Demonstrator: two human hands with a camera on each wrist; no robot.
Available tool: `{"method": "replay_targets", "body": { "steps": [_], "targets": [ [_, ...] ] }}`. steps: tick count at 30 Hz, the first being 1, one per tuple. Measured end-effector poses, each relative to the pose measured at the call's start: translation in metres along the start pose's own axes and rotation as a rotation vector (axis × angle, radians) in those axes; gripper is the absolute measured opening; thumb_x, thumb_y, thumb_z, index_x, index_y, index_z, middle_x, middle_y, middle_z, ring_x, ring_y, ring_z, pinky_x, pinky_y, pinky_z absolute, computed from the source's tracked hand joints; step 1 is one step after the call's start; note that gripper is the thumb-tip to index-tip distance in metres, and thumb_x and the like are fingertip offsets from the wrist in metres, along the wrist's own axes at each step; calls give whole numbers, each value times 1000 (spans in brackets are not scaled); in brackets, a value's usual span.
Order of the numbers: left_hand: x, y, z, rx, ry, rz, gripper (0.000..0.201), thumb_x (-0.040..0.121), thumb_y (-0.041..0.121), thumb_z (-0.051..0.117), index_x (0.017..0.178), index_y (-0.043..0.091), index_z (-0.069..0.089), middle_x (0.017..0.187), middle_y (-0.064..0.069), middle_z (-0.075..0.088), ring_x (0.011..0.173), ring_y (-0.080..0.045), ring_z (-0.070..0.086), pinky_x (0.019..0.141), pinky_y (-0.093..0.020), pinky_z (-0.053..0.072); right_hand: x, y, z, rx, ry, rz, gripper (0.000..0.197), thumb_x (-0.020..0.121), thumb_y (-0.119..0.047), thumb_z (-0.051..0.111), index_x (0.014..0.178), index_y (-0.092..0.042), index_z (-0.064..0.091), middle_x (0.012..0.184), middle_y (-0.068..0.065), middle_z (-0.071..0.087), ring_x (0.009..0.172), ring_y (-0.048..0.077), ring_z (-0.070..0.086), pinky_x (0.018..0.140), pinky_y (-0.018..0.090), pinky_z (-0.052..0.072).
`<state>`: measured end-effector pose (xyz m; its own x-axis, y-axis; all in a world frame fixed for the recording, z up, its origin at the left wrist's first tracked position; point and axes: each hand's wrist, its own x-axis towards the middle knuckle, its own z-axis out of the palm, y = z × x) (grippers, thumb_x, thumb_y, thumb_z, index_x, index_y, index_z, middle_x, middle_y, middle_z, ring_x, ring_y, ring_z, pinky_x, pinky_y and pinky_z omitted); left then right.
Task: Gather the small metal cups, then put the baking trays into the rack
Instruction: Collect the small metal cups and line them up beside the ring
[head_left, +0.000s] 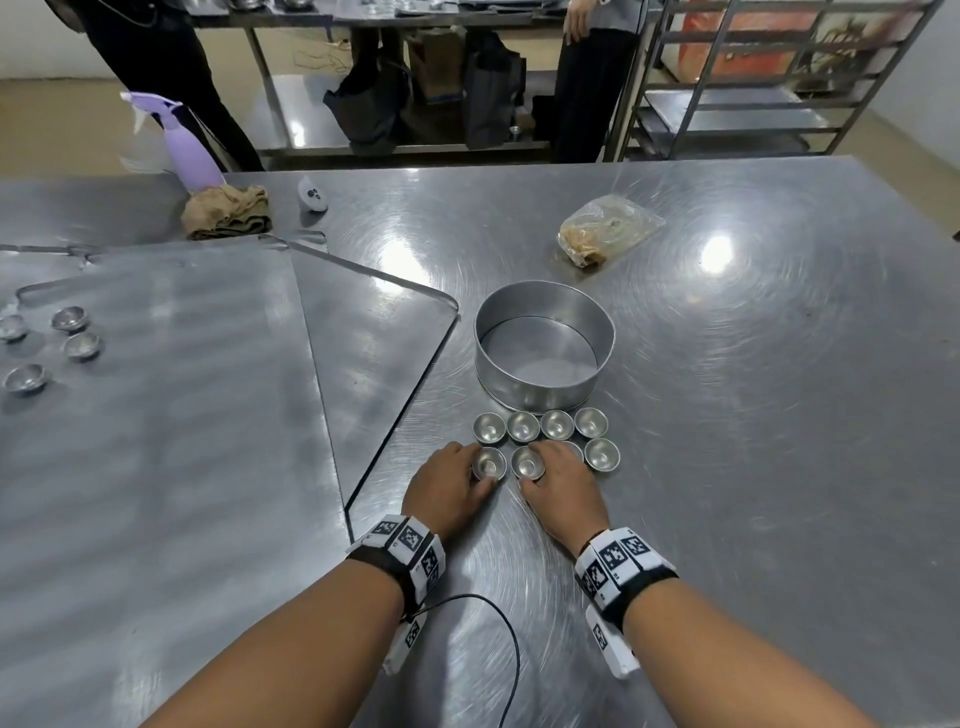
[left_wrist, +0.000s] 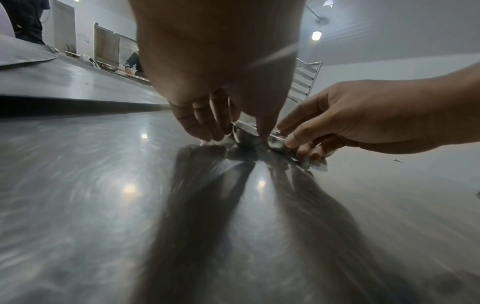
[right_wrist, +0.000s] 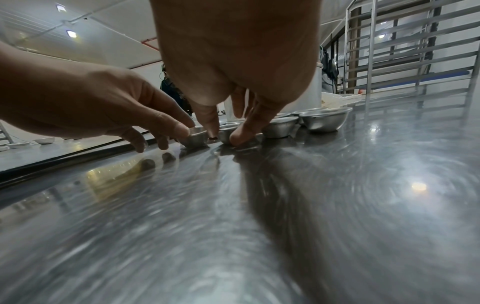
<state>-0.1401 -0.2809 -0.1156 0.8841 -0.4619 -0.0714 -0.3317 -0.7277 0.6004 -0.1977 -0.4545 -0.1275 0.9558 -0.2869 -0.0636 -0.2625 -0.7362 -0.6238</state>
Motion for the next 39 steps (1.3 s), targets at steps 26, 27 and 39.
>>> {"method": "replay_targets", "body": {
  "steps": [26,27,39],
  "targets": [
    [13,-6,10,-1,-18,-13,41,87,66,50,102,31,65,90,6,56,83,-14,57,72,-36,50,8,4,2,-52,-30,18,38,84,-29,63,121,-20,62,122,-1,59,111,22,58,92,35,48],
    [13,-6,10,0,-21,-12,41,87,65,51,103,30,65,90,6,56,84,-15,58,72,-35,50,8,3,1,-53,-32,18,38,84,-30,63,120,-20,62,122,-1,59,111,22,58,92,35,47],
    [-9,-29,-47,-55,57,-137,44,89,50,65,122,20,66,109,2,66,98,-16,63,86,-31,51,17,-56,-4,3,-22,-7,31,88,-37,62,114,-21,65,120,-3,61,113,21,57,92,34,45]
  ]
}}
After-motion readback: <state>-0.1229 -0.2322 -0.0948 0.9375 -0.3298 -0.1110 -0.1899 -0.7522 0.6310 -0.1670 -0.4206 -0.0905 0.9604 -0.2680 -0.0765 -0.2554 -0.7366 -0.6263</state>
